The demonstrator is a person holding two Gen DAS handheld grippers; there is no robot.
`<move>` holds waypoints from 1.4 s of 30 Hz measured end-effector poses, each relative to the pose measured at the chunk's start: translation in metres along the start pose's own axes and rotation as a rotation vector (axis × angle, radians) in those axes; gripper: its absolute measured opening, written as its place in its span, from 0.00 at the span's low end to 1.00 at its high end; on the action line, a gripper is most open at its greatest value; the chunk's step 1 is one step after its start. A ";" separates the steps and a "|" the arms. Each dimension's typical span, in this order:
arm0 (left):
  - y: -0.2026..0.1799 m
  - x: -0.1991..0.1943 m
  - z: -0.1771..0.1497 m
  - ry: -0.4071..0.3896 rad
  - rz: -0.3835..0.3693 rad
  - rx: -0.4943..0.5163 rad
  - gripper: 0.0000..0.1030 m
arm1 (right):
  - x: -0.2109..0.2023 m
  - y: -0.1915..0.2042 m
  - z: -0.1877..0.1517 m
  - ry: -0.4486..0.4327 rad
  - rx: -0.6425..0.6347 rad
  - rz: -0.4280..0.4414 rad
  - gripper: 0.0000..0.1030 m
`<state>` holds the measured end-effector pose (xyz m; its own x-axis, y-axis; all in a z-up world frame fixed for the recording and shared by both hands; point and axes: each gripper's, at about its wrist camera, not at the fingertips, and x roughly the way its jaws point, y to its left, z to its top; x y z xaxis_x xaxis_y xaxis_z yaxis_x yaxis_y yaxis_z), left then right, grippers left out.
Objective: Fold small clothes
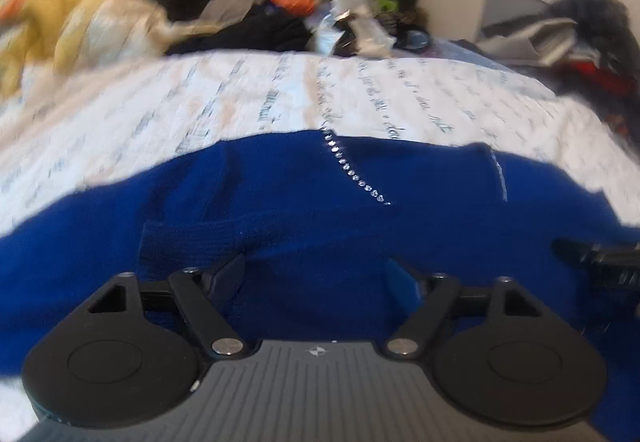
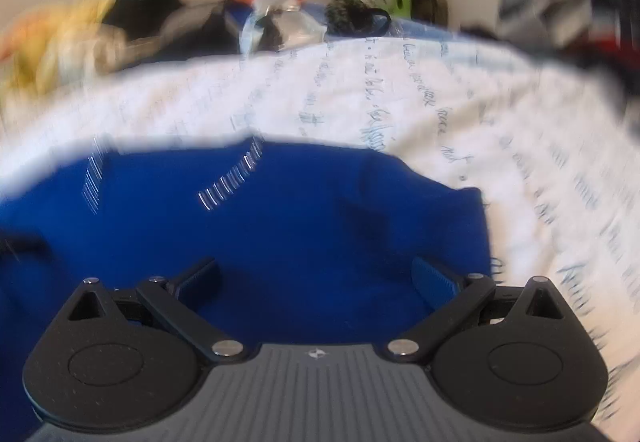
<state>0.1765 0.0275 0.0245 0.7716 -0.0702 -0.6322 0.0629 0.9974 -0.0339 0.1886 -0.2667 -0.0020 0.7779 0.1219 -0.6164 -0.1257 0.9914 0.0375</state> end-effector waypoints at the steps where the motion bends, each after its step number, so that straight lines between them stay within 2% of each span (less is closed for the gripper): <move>1: -0.001 -0.002 -0.002 -0.005 -0.001 0.022 0.77 | -0.001 -0.006 -0.002 -0.002 0.033 0.017 1.00; 3: 0.004 -0.008 -0.002 -0.002 -0.007 0.022 0.77 | -0.001 -0.007 -0.001 -0.003 0.037 0.014 1.00; 5: 0.012 -0.028 -0.007 -0.035 0.038 -0.003 0.79 | -0.001 -0.001 0.000 0.001 0.018 -0.003 1.00; 7: 0.030 -0.060 -0.016 -0.097 0.050 -0.063 0.99 | -0.001 -0.001 -0.002 -0.002 0.024 0.001 1.00; 8: 0.043 -0.077 -0.023 -0.137 0.062 -0.100 1.00 | -0.002 0.000 -0.002 -0.003 0.023 -0.001 1.00; 10: 0.070 -0.109 -0.037 -0.207 0.127 -0.152 1.00 | -0.002 -0.001 0.000 -0.004 0.022 -0.002 1.00; 13: 0.127 -0.139 -0.051 -0.211 0.277 -0.221 1.00 | -0.002 -0.001 0.000 -0.004 0.022 -0.002 1.00; 15: 0.182 -0.156 -0.057 -0.215 0.355 -0.383 1.00 | -0.003 -0.001 0.000 -0.005 0.022 -0.003 1.00; 17: 0.240 -0.172 -0.067 -0.230 0.400 -0.634 1.00 | -0.002 -0.001 -0.001 -0.004 0.022 -0.001 1.00; 18: 0.268 -0.179 -0.074 -0.228 0.386 -0.776 0.99 | -0.003 -0.001 -0.001 -0.004 0.022 -0.003 1.00; 20: 0.316 -0.187 -0.094 -0.249 0.280 -1.048 0.98 | -0.003 -0.001 -0.001 -0.005 0.022 -0.005 1.00; 21: 0.333 -0.189 -0.103 -0.269 0.239 -1.146 0.95 | -0.004 -0.001 -0.001 -0.005 0.022 -0.006 1.00; 22: 0.342 -0.190 -0.108 -0.282 0.233 -1.201 0.93 | -0.004 -0.001 -0.001 -0.005 0.022 -0.006 1.00; 23: 0.348 -0.190 -0.109 -0.281 0.250 -1.218 0.92 | -0.003 -0.001 -0.001 -0.005 0.022 -0.005 1.00; 26: 0.349 -0.186 -0.101 -0.253 0.301 -1.167 0.84 | -0.003 -0.001 -0.001 -0.005 0.024 -0.006 1.00; 29: 0.342 -0.171 -0.089 -0.184 0.352 -1.082 0.64 | -0.004 -0.001 -0.002 -0.006 0.025 -0.008 1.00; 30: 0.340 -0.163 -0.085 -0.148 0.377 -1.052 0.50 | -0.004 -0.001 -0.001 -0.006 0.025 -0.008 1.00; 31: 0.340 -0.155 -0.085 -0.118 0.387 -1.023 0.31 | -0.004 -0.001 -0.002 -0.006 0.025 -0.007 1.00; 33: 0.336 -0.148 -0.083 -0.084 0.419 -0.975 0.11 | -0.004 -0.001 -0.001 -0.006 0.025 -0.007 1.00; 36: 0.322 -0.157 -0.072 -0.115 0.486 -0.935 0.09 | -0.004 -0.001 -0.001 -0.006 0.026 -0.006 1.00; 38: 0.300 -0.169 -0.054 -0.149 0.520 -0.854 0.09 | -0.004 -0.001 -0.001 -0.006 0.025 -0.007 1.00; 40: 0.266 -0.176 -0.030 -0.201 0.479 -0.774 0.08 | -0.003 -0.001 -0.001 -0.006 0.024 -0.008 1.00; 42: 0.219 -0.167 -0.001 -0.224 0.367 -0.693 0.08 | -0.003 -0.001 -0.001 -0.006 0.025 -0.006 1.00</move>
<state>0.0605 0.2582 0.1221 0.7799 0.3347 -0.5289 -0.5677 0.7343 -0.3723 0.1852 -0.2684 -0.0011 0.7822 0.1166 -0.6120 -0.1057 0.9929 0.0542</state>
